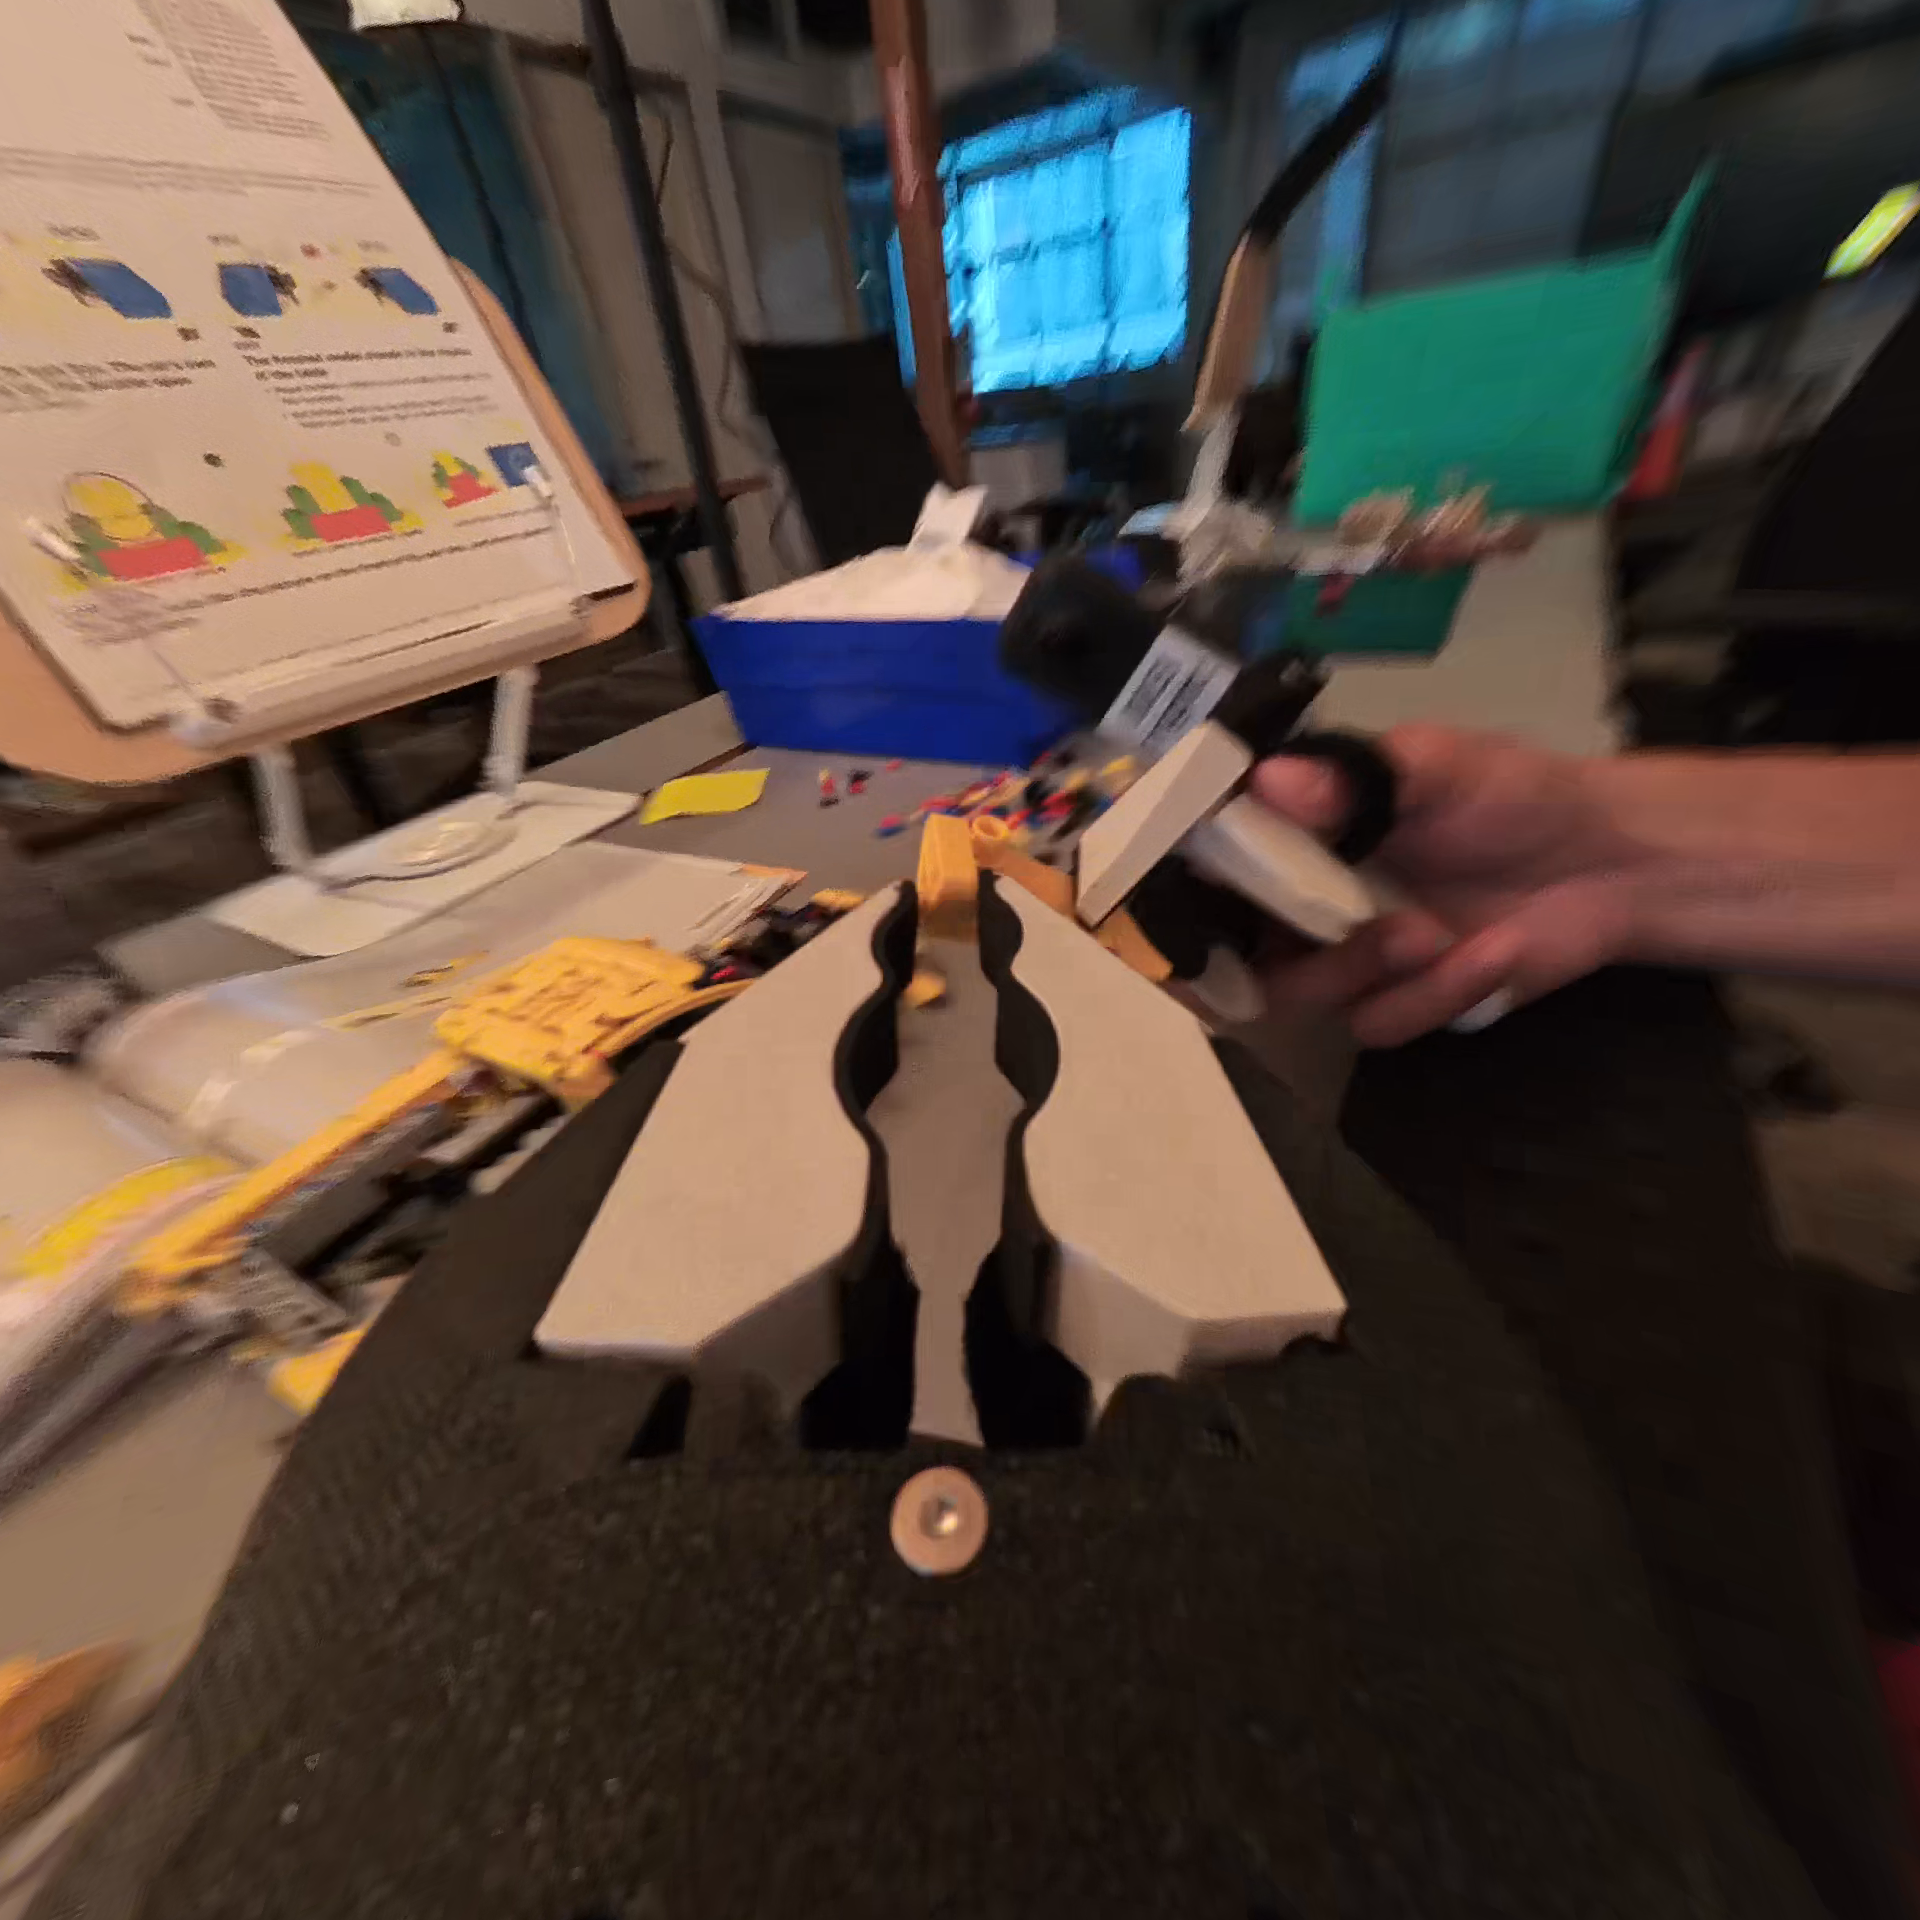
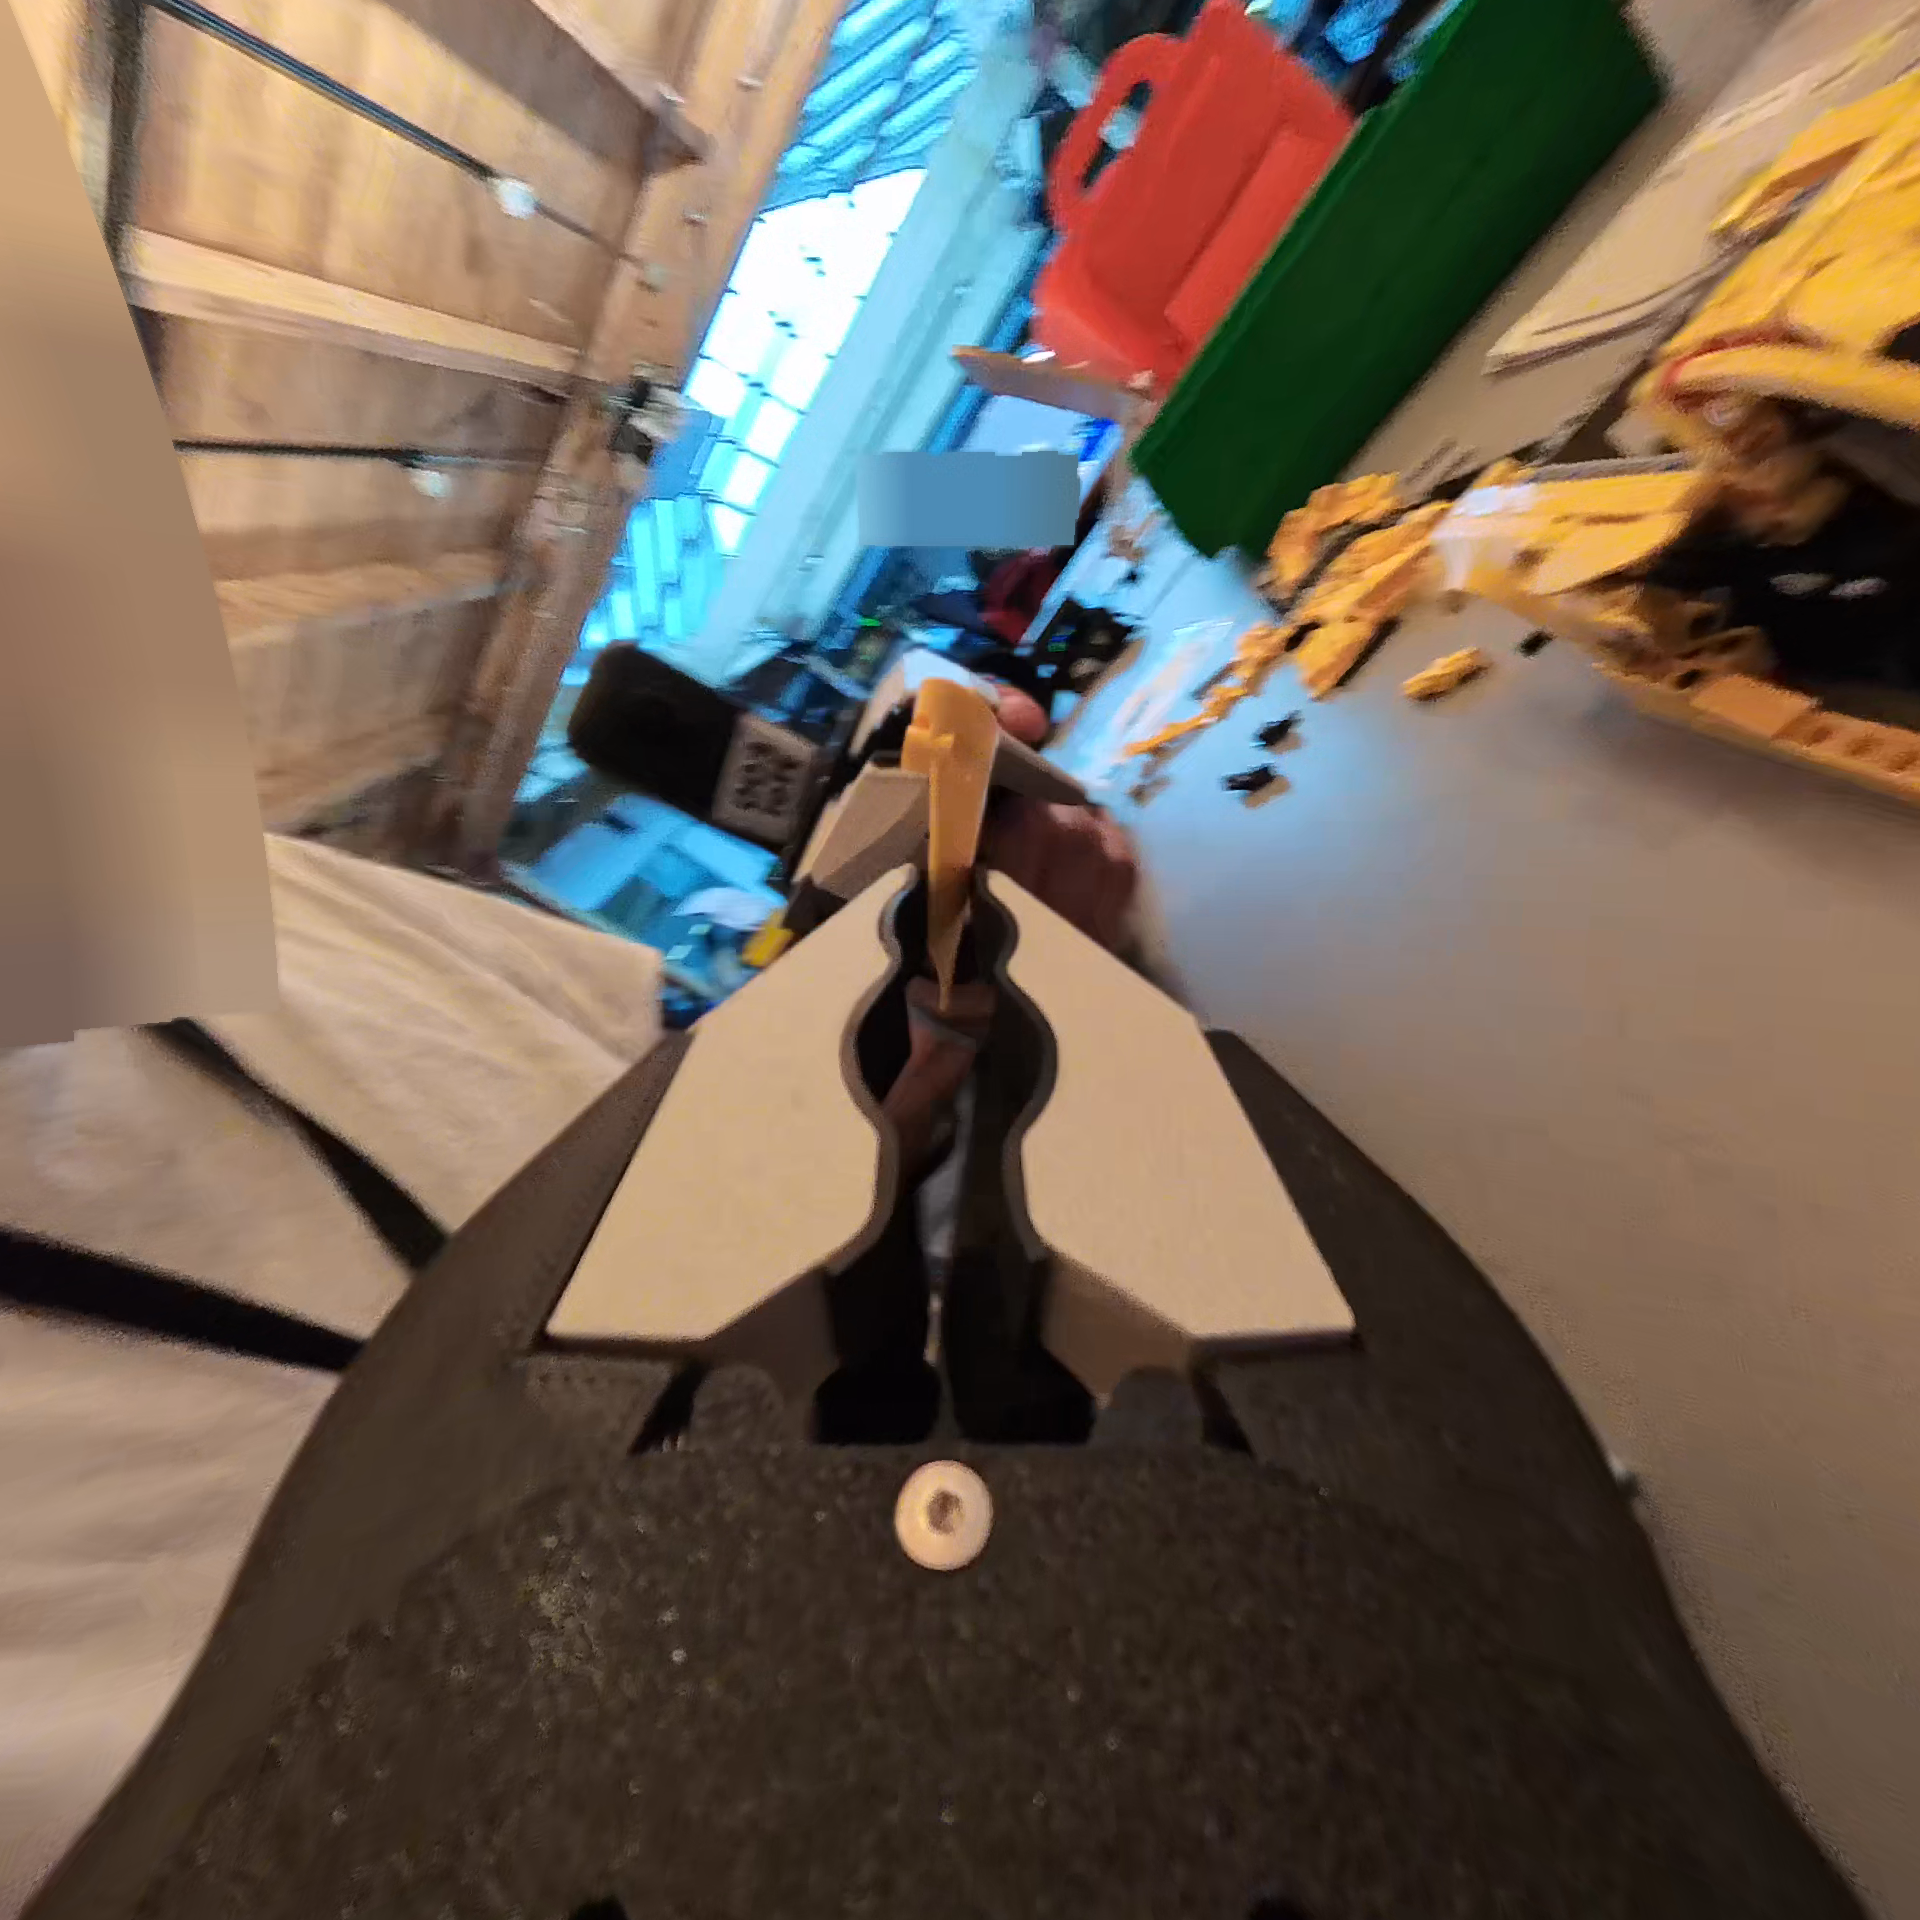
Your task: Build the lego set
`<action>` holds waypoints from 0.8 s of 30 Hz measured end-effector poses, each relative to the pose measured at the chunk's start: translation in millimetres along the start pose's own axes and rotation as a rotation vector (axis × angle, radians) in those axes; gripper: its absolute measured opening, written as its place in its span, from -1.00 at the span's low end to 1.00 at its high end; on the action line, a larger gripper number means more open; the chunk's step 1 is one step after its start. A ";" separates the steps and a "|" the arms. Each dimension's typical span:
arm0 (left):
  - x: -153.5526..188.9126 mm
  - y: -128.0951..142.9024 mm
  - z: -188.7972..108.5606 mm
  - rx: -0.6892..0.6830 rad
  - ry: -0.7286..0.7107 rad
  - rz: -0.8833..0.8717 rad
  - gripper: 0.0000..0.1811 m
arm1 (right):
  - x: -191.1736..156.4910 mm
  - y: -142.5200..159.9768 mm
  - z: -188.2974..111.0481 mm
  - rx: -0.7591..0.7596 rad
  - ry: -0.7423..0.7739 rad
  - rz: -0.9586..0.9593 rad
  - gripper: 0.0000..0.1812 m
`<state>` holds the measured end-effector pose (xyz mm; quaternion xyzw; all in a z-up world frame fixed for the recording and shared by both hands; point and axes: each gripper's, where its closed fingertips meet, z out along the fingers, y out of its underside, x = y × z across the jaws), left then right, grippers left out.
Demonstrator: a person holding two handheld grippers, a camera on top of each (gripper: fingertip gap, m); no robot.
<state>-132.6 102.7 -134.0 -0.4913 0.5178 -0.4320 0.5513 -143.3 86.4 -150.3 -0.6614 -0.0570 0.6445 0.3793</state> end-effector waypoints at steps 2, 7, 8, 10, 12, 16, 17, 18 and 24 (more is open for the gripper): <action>6.8 -11.4 -6.2 0.092 0.137 -0.220 -0.72 | -13.6 0.0 -1.1 -0.011 -0.144 0.039 -0.94; 7.6 -31.8 -17.0 0.218 0.346 -0.580 -0.62 | -24.3 -4.2 5.2 -0.032 -0.228 -0.052 -0.94; 6.2 -31.1 -16.4 0.218 0.342 -0.604 -0.62 | -25.3 -3.5 8.0 -0.037 -0.217 -0.092 -0.94; 4.4 -30.7 -16.7 0.225 0.339 -0.644 -0.62 | -22.8 -1.4 11.4 -0.050 -0.173 -0.169 -0.94; 3.2 -28.1 -16.4 0.221 0.337 -0.685 -0.62 | -24.4 -1.5 11.1 -0.045 -0.165 -0.203 -0.94; 5.3 -23.2 -14.0 0.198 0.343 -0.727 -0.62 | -20.2 -2.9 9.5 -0.037 -0.115 -0.253 -0.95; 6.1 -23.4 -14.1 0.198 0.351 -0.738 -0.64 | -18.4 -3.7 9.4 -0.033 -0.101 -0.261 -0.95; 6.4 -23.4 -14.2 0.201 0.358 -0.748 -0.70 | -17.7 -3.8 9.2 -0.033 -0.091 -0.276 -0.95; 4.4 -22.2 -15.8 0.206 0.379 -0.795 -0.83 | -9.8 0.5 10.1 -0.072 -0.023 -0.337 -0.94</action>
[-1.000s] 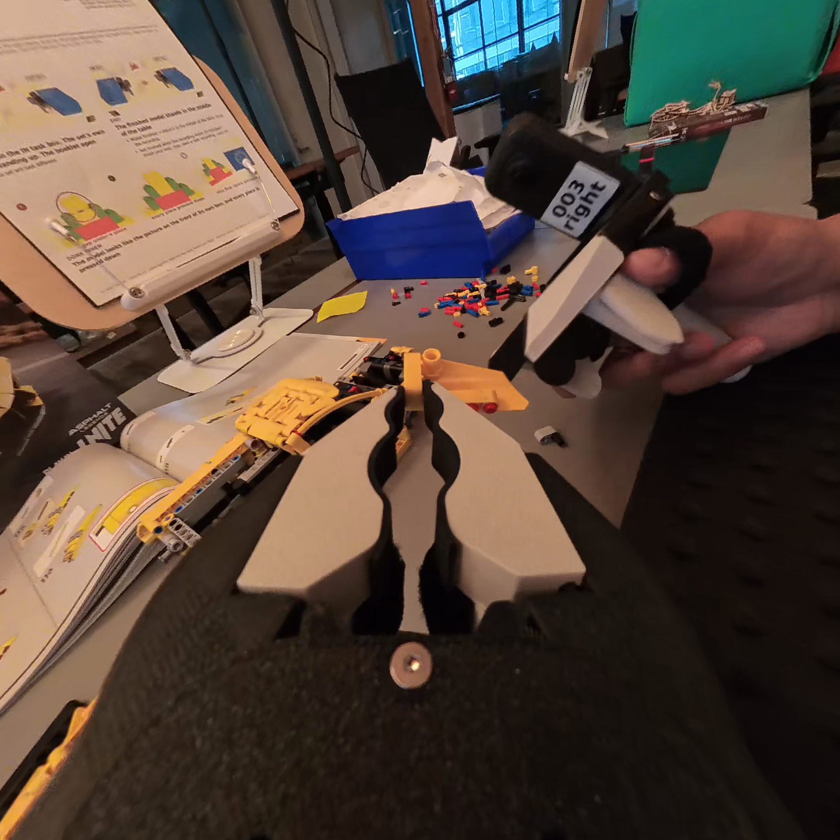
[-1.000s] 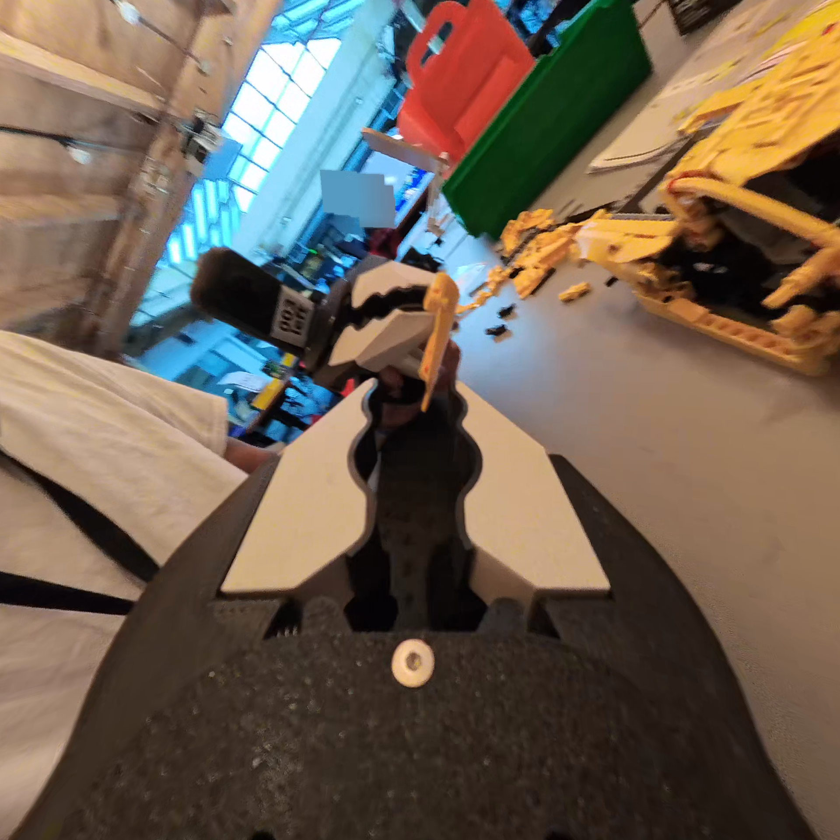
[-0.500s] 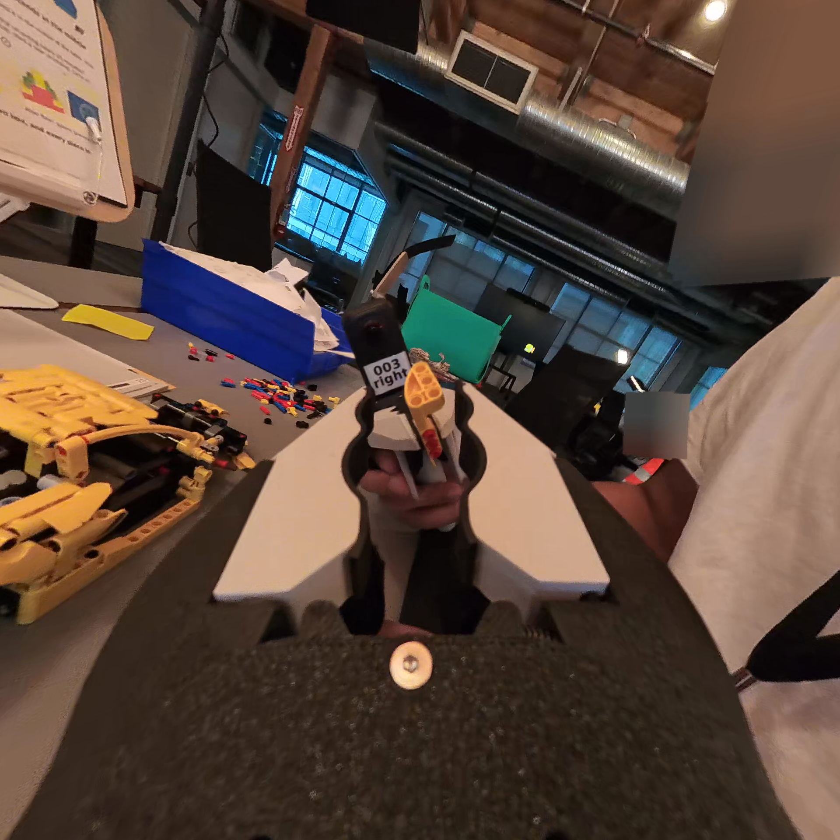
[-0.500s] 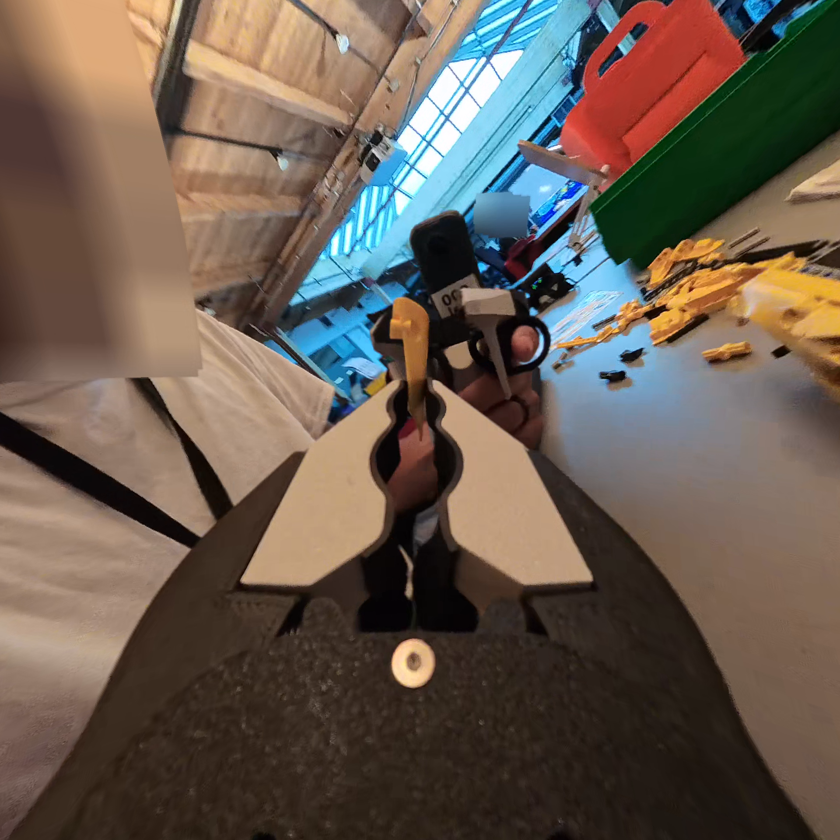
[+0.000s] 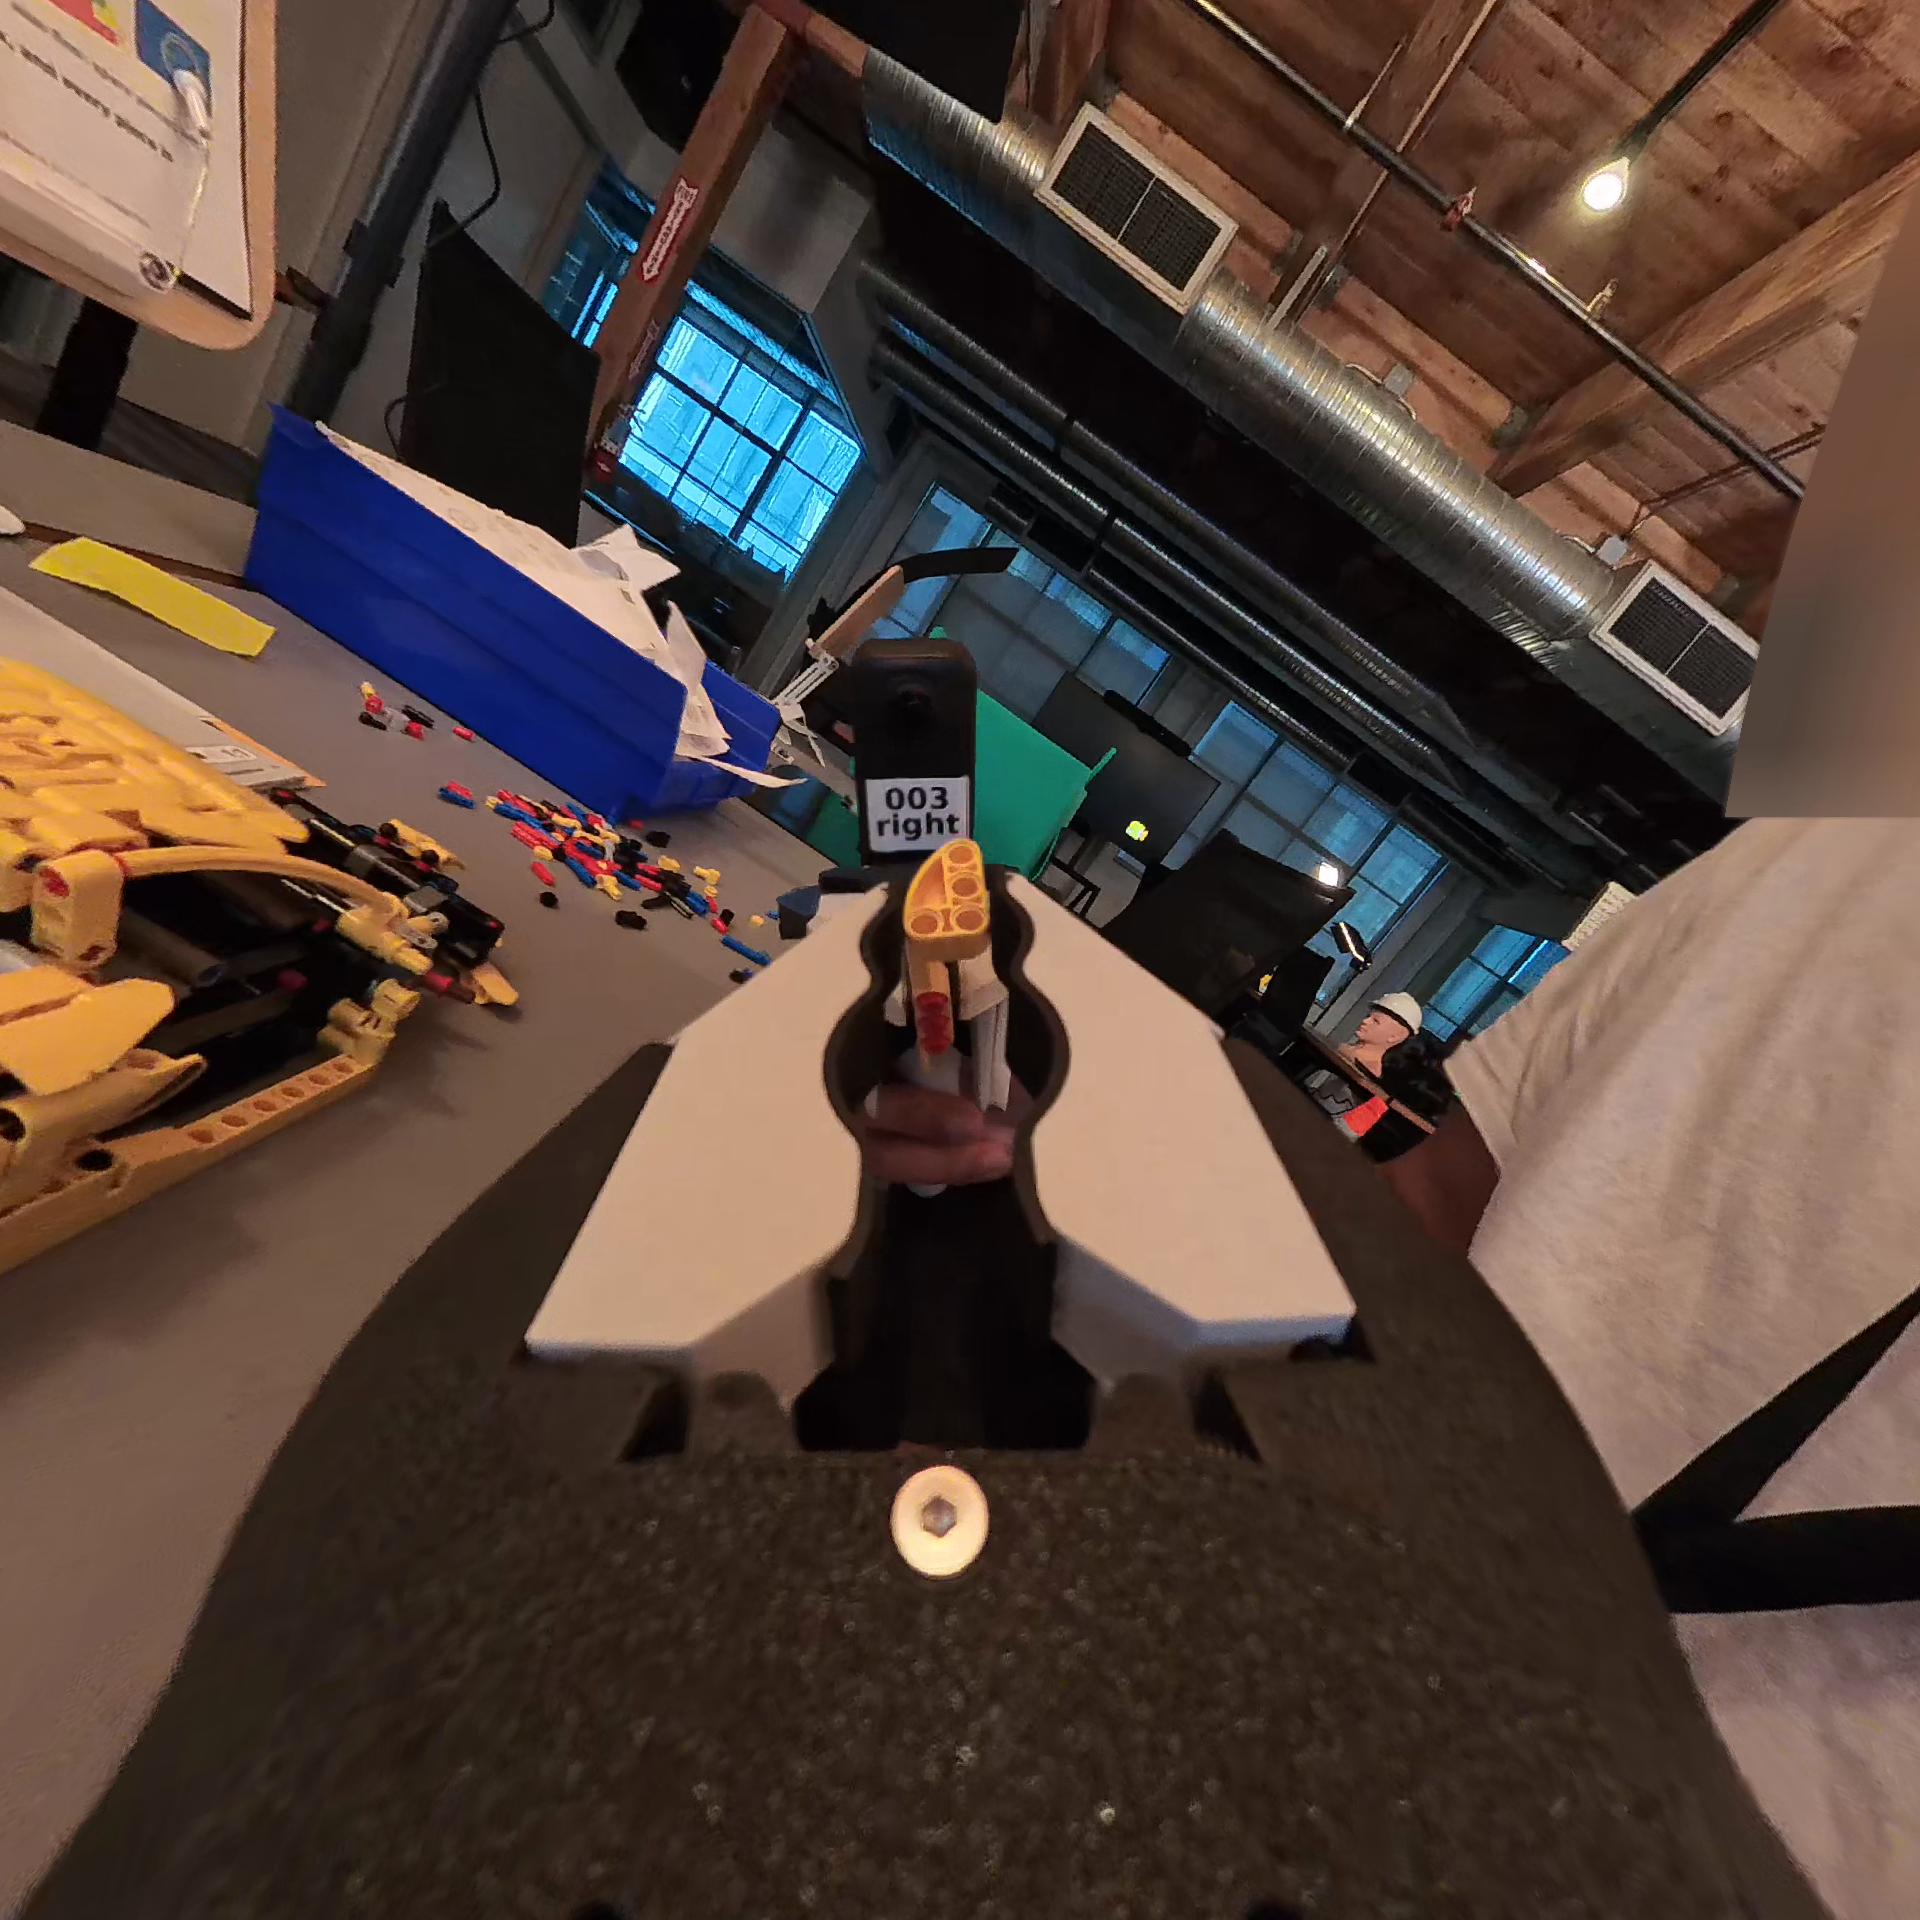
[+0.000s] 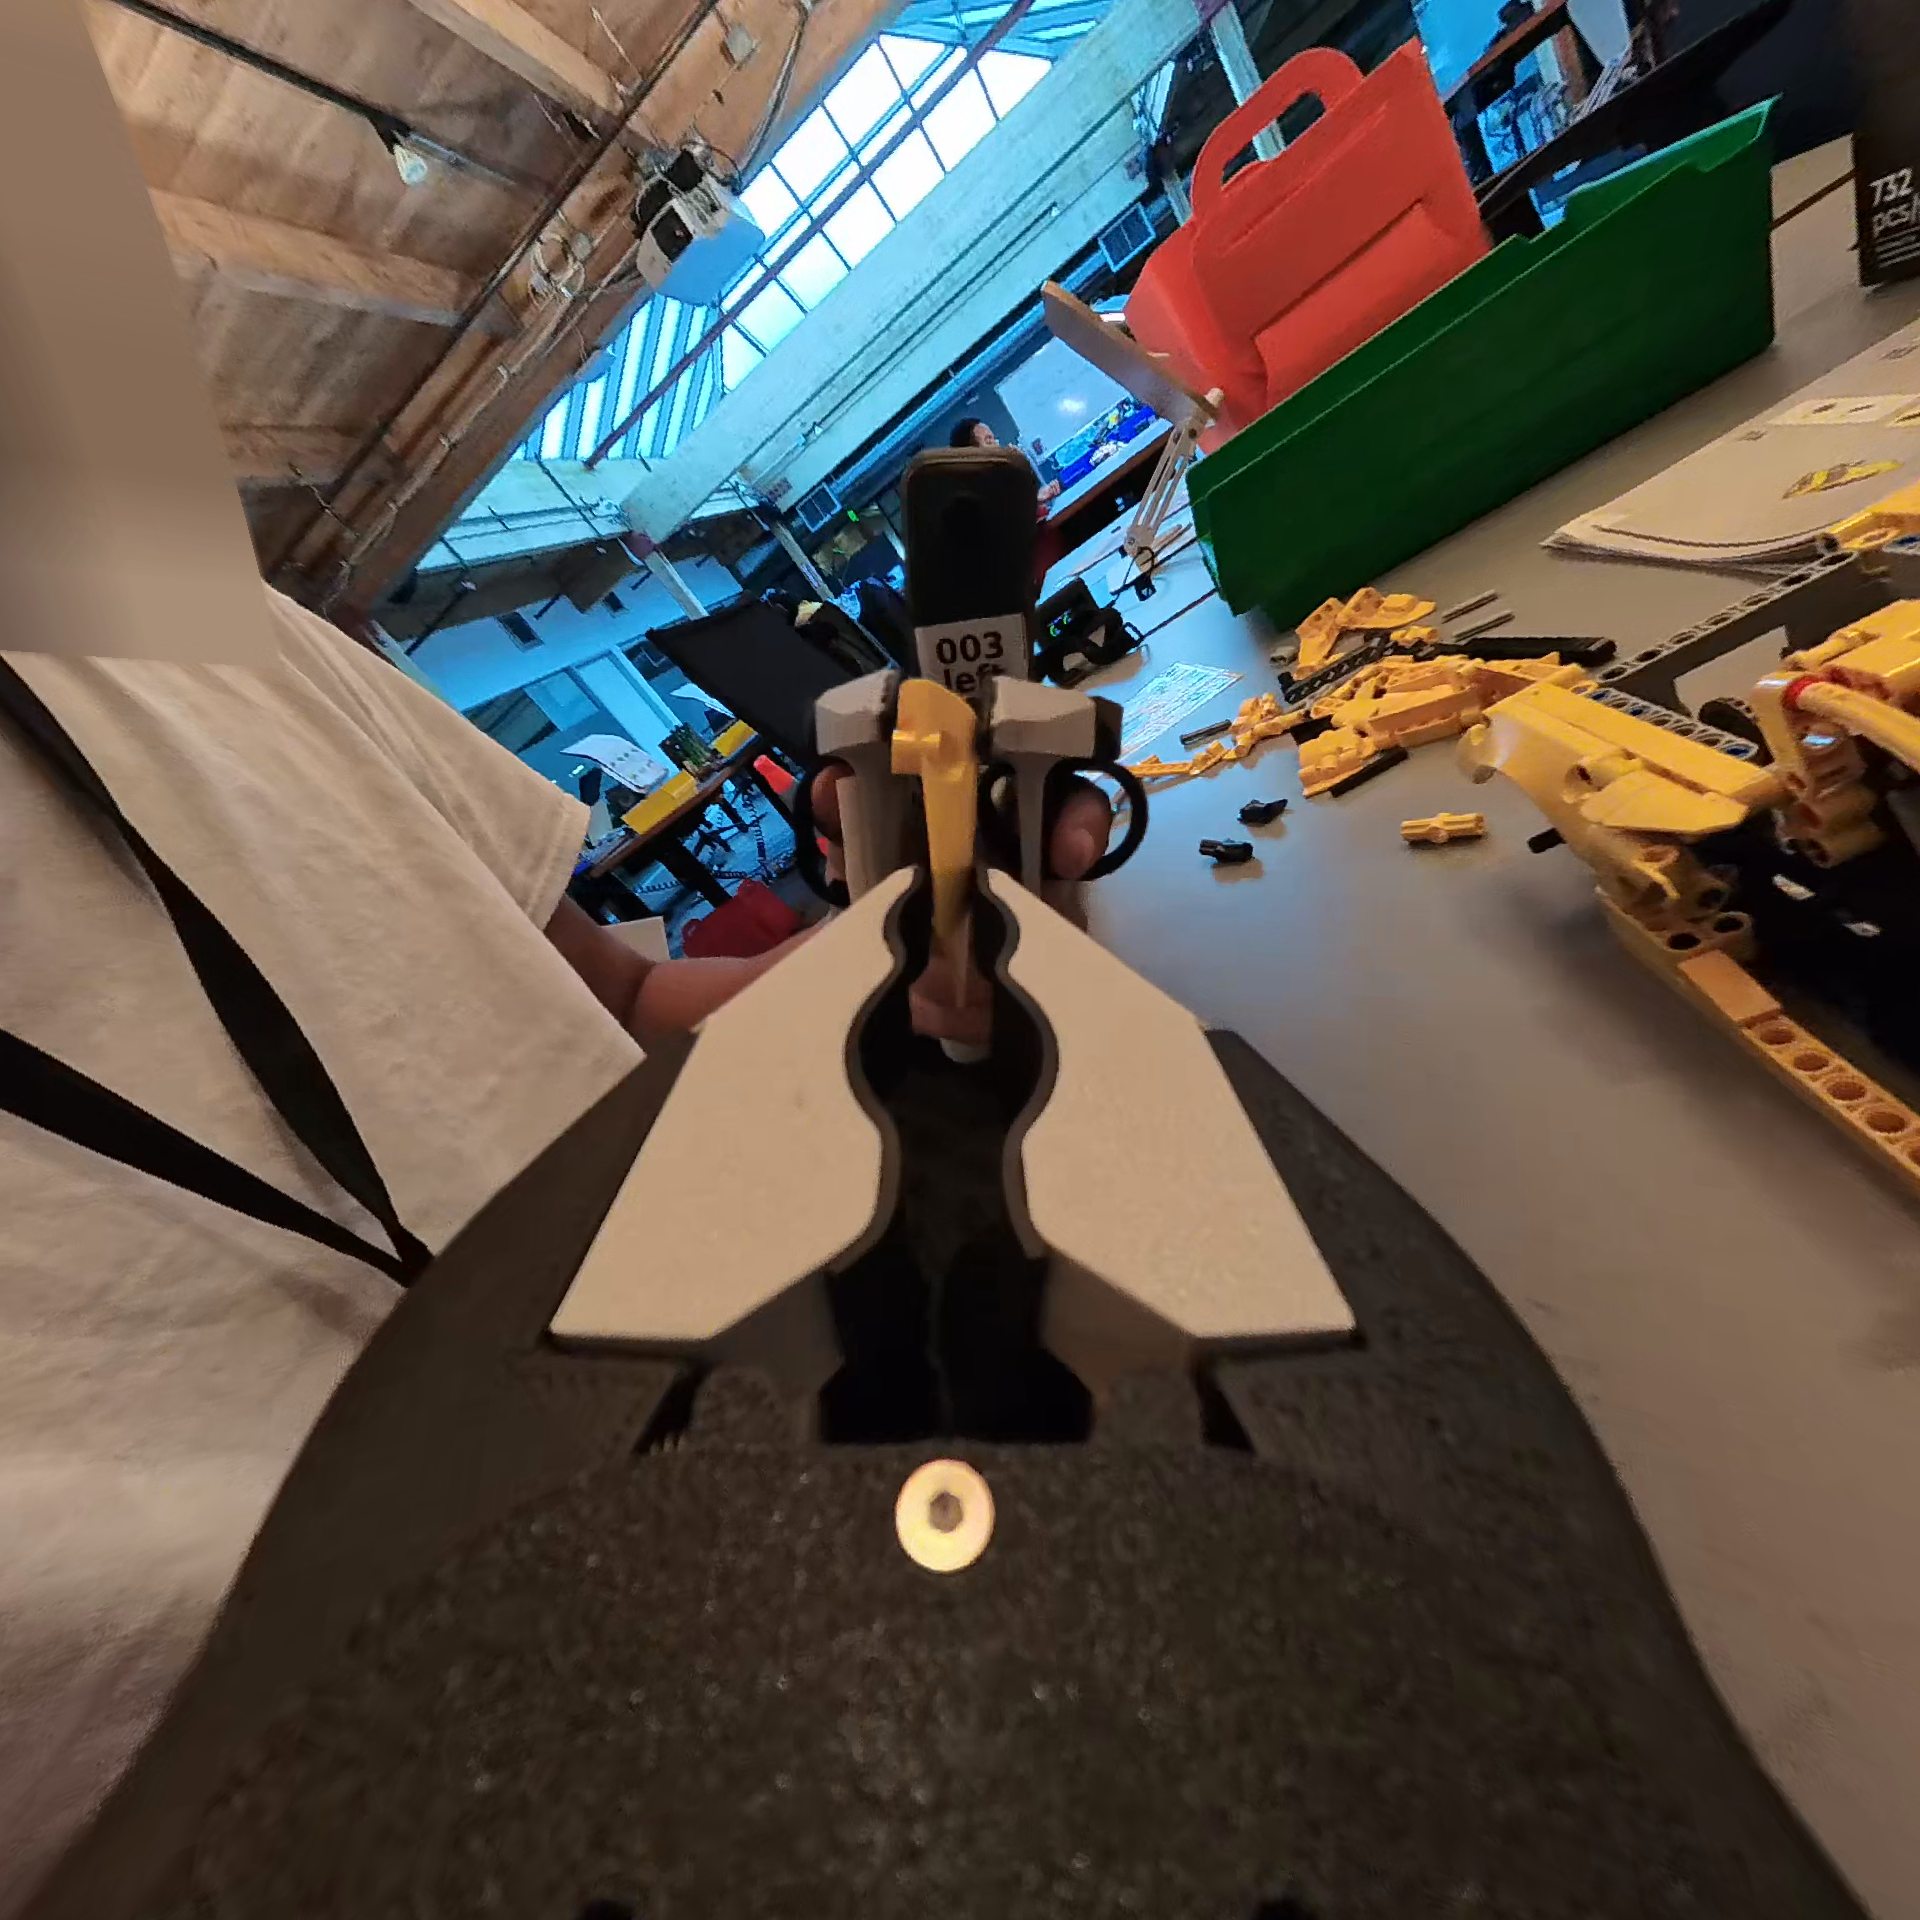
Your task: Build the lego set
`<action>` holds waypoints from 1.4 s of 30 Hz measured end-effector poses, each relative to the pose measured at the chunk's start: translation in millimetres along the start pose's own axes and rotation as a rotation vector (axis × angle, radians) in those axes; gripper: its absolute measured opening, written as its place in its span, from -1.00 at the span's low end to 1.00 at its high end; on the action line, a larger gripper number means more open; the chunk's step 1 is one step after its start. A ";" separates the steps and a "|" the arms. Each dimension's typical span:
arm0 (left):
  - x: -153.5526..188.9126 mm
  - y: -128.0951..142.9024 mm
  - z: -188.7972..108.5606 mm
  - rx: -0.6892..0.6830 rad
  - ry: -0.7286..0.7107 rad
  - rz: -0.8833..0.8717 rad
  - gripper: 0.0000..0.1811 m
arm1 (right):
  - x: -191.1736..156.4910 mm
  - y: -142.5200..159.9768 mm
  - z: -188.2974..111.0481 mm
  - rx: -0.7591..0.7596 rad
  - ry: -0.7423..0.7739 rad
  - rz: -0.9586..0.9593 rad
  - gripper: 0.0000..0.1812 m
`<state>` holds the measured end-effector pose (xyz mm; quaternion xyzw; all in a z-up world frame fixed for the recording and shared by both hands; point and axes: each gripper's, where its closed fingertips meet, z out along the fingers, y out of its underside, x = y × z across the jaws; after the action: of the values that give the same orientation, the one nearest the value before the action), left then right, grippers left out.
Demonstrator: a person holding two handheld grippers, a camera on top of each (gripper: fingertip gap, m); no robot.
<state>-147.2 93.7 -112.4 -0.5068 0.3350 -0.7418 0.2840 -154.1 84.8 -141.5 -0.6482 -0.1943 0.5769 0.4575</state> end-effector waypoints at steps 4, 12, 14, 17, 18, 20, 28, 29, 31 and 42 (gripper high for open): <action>-3.5 2.7 -0.9 -0.020 -0.011 -0.012 -0.84 | 3.3 2.0 -1.2 -0.015 0.024 -0.009 -0.94; -40.3 -19.5 -23.1 0.094 -0.140 -0.111 -0.83 | 48.4 2.9 -78.3 -0.275 0.448 -0.298 -0.72; -53.2 -22.9 -28.9 0.094 -0.208 -0.090 -0.83 | 54.2 26.0 -97.6 -0.457 0.485 -0.279 -0.72; -60.1 -18.0 -26.9 0.057 -0.238 -0.081 -0.83 | 55.7 69.2 -108.8 -0.736 0.462 -0.101 -0.74; -60.0 -15.5 -25.2 0.043 -0.237 -0.080 -0.83 | 55.8 74.1 -106.2 -0.754 0.448 -0.066 -0.73; -59.0 -12.1 -22.7 0.019 -0.244 -0.056 -0.83 | 61.9 78.4 -102.9 -0.768 0.460 -0.067 -0.73; -60.8 -11.1 -22.5 0.015 -0.271 -0.030 -0.83 | 77.5 84.2 -93.5 -0.882 0.587 -0.118 -0.88; -61.4 -13.0 -24.1 0.030 -0.272 -0.038 -0.83 | 77.4 85.0 -92.6 -0.901 0.607 -0.143 -0.90; -61.9 -17.2 -27.4 0.064 -0.265 -0.059 -0.83 | 78.0 85.3 -92.3 -0.931 0.660 -0.202 -0.91; -53.2 -24.3 -21.2 0.291 -0.123 -0.495 -0.83 | 21.5 -58.9 0.9 -0.145 0.911 -1.033 -0.94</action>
<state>-151.9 153.5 -128.8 -0.5711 0.0736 -0.7967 0.1839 -133.2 131.7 -105.6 -0.6793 -0.3047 -0.0592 0.6650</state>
